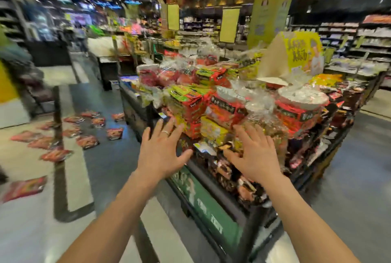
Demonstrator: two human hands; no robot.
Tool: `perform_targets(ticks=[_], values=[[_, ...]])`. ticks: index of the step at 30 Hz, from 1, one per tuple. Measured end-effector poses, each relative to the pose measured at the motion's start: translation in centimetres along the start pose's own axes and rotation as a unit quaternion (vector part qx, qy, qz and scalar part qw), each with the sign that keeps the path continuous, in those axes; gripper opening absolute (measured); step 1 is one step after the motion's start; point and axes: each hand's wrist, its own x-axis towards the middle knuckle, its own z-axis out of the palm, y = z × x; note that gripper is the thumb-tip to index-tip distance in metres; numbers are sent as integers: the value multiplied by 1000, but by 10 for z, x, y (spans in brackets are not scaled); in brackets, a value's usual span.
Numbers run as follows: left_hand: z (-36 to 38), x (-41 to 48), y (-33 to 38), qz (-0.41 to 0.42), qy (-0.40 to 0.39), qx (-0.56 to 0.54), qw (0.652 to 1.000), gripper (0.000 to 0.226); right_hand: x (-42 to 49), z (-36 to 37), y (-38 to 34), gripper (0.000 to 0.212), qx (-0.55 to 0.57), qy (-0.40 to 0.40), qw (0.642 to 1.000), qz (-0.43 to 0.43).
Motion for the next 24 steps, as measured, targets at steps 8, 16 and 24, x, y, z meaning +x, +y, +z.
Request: perform_targets(ticks=[8,16,24], values=[[-23,-47,-162,-148,-23,47,988,82,59,52,-159,80,12,-32,990,-134],[-11,-53,-267,-256,-27,91,962,81,130,118,-268,81,52,-67,969,-231],[25,13,-358,-340,-28,93,935,82,252,192,-348,80,96,-92,945,-300]])
